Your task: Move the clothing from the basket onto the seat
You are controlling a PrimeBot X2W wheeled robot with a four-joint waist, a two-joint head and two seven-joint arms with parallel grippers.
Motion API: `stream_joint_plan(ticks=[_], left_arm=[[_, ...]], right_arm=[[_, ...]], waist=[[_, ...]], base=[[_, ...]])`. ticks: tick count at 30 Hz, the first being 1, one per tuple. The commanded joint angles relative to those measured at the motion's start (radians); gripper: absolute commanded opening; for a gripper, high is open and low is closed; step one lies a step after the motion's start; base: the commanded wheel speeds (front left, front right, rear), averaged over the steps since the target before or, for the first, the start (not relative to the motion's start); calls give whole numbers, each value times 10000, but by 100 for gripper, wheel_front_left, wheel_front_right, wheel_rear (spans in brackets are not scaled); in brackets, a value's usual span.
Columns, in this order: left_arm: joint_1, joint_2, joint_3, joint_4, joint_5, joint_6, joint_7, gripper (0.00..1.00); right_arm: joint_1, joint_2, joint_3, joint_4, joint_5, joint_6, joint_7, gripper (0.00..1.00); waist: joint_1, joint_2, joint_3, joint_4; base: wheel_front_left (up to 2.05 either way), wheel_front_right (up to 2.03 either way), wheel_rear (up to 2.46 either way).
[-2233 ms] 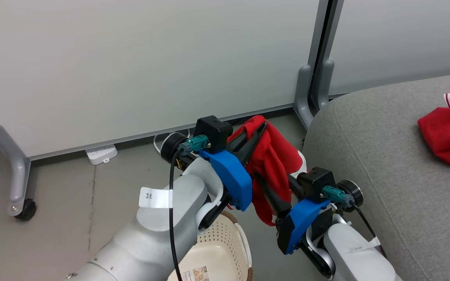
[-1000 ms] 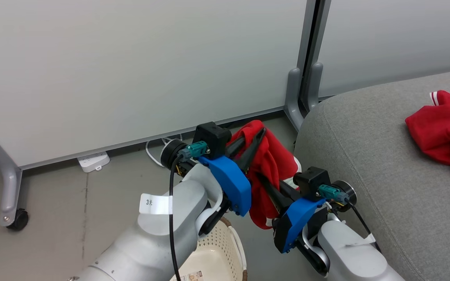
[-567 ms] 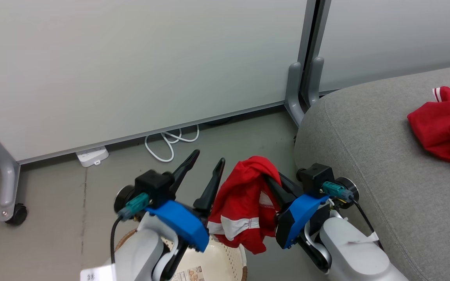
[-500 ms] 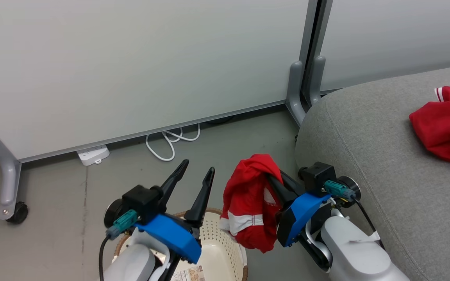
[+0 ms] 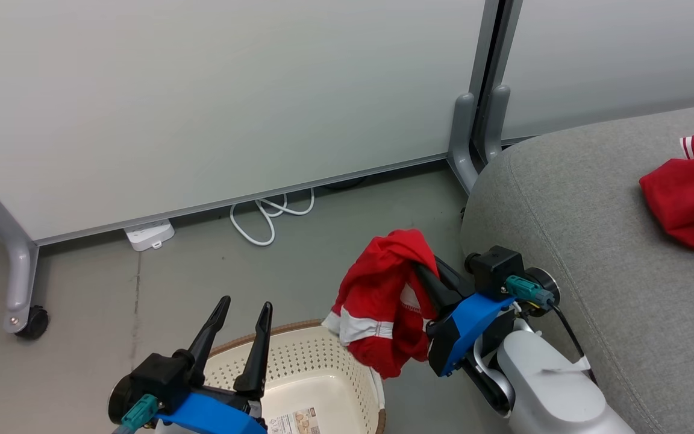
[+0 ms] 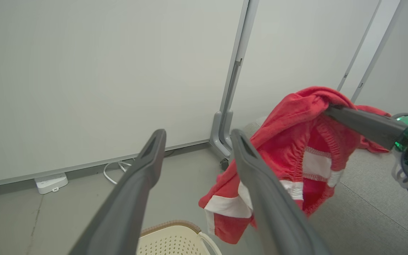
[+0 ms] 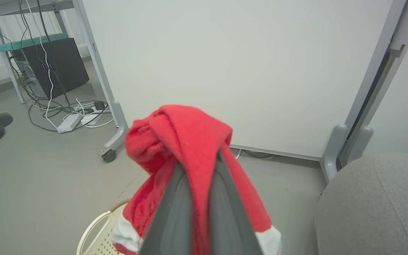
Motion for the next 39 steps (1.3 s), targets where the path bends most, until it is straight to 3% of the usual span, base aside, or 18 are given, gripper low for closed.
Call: stream_joint_plan(ticks=[1, 8, 15, 29, 39], left_arm=[[85, -43, 137, -33, 123, -58, -28, 100], [226, -303, 503, -2, 446, -168, -29, 100], [69, -424, 579, -200, 591, -201, -29, 100], [-203, -130, 626, -432, 708, -184, -29, 100], [-817, 190, -39, -152, 515, -185, -29, 100]], right_arm=[[119, -18, -25, -55, -36, 1, -63, 0], [9, -20, 41, -140, 85, 1, -61, 0], [-139, -20, 70, -193, 98, 1, -65, 0], [-233, -14, -21, -382, 113, 1, -78, 0], [243, -6, -859, -722, -234, 1, -81, 0]], waist=[[0, 0, 2, -11], [0, 0, 121, -482], [0, 0, 427, -1733], [0, 0, 893, -4201], [0, 0, 1208, -4410]], base=[[0, 0, 0], [0, 0, 0], [0, 0, 0], [0, 0, 0], [0, 0, 0]])
